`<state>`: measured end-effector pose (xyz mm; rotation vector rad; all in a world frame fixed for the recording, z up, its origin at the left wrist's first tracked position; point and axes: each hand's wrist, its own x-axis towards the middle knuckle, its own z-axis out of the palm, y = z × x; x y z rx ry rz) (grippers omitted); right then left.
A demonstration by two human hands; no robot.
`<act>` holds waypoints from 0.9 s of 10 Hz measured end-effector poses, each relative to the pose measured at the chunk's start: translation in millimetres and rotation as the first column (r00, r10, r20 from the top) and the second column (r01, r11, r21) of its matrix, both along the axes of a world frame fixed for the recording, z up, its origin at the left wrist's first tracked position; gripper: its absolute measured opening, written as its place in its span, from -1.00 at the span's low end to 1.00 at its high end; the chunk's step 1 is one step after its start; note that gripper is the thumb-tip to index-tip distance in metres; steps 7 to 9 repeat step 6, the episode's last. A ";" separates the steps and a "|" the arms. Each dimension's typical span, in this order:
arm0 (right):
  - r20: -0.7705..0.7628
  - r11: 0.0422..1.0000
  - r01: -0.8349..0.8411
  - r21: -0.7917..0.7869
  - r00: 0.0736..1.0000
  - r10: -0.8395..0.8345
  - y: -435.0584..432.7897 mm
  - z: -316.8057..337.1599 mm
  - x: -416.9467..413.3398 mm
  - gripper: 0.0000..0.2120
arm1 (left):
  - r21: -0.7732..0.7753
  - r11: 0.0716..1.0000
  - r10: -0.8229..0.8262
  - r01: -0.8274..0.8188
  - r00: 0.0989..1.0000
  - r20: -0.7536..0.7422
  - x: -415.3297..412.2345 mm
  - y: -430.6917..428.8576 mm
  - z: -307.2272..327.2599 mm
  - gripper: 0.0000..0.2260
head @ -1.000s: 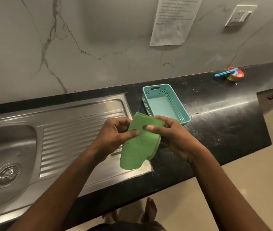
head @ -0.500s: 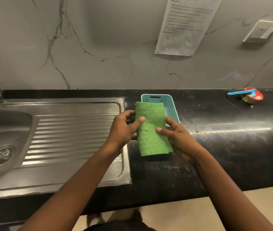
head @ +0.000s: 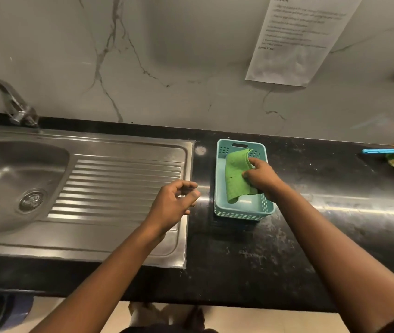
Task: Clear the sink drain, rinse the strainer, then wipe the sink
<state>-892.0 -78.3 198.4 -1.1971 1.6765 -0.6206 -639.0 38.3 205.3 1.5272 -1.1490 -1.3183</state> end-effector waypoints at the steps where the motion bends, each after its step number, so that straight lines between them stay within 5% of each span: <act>1: -0.026 0.999 -0.023 0.048 0.999 0.025 -5.2 -12.3 5.1 -0.53 | 0.006 1.000 0.016 -0.016 0.999 0.030 4.0 4.1 -1.7 -0.88; 3: -0.253 0.997 -0.038 0.064 0.966 0.053 -1.3 -36.2 -3.2 -0.50 | -0.001 1.000 0.019 -0.019 0.998 0.059 4.6 5.6 -0.9 -0.83; 5: -0.425 0.987 -0.114 -0.111 0.903 0.057 10.8 -21.5 5.1 -0.37 | -0.007 0.999 0.043 -0.043 0.997 0.061 7.6 10.6 4.1 -0.81; 6: -0.337 0.949 -0.165 -0.268 0.939 0.068 22.9 -4.0 36.7 -0.49 | -0.007 0.999 0.053 -0.053 0.996 0.076 14.4 12.5 8.6 -0.81; 9: -0.337 0.949 -0.165 -0.268 0.939 0.068 22.9 -4.0 36.7 -0.49 | -0.007 0.999 0.053 -0.053 0.996 0.076 14.4 12.5 8.6 -0.81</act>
